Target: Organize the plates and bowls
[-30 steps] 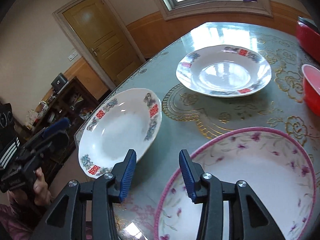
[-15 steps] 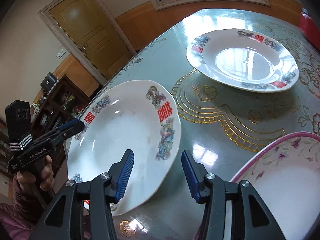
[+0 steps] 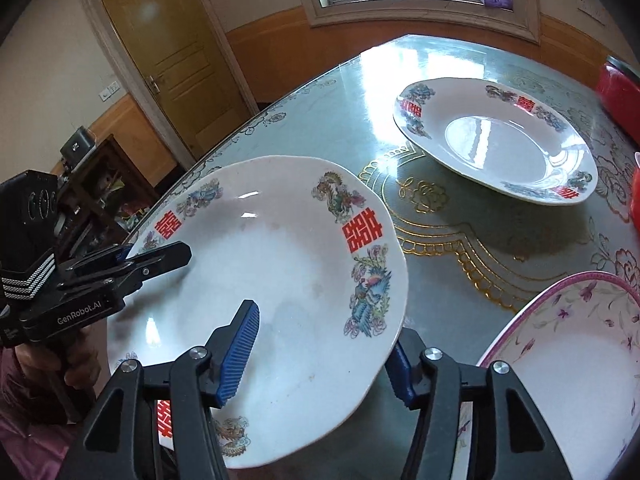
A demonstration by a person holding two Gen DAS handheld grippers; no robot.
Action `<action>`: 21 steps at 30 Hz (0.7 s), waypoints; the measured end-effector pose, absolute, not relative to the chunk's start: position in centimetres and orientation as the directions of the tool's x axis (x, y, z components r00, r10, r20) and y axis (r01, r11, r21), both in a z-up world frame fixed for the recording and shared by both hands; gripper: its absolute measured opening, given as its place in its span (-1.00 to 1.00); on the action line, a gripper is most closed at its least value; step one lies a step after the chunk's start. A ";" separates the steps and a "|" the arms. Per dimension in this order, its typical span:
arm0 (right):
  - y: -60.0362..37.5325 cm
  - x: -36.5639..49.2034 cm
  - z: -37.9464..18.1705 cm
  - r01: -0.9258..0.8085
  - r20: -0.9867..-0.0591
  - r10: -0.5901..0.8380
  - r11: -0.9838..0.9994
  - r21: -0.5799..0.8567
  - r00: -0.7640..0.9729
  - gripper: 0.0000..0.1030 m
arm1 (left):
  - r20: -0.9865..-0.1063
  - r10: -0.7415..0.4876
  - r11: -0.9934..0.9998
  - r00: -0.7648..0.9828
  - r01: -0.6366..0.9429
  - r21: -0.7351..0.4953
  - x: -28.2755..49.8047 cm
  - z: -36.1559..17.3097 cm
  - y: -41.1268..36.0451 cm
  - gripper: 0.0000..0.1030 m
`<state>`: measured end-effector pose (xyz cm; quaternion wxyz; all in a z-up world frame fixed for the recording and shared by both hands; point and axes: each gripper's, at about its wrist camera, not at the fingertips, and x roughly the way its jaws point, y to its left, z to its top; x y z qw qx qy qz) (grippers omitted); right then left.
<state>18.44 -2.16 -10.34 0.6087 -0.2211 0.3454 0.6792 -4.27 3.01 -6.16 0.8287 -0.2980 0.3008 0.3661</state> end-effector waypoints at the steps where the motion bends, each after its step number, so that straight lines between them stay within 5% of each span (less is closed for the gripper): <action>1: -2.3 18.5 -10.2 -0.982 -0.718 0.680 -0.017 0.189 -0.151 0.15 | -0.717 0.427 0.555 0.550 -0.786 -0.272 -4.1 -6.2 2.9 -0.36; 14: -2.7 19.9 -10.4 -0.981 -0.689 0.714 0.016 0.194 -0.124 -0.25 | -0.702 0.443 0.587 0.557 -0.772 -0.243 -3.1 -5.9 2.5 -0.40; 21: -3.2 20.1 -10.2 -0.987 -0.684 0.724 0.029 0.159 -0.089 -0.29 | -0.678 0.474 0.609 0.561 -0.766 -0.208 -3.1 -5.2 2.0 -0.39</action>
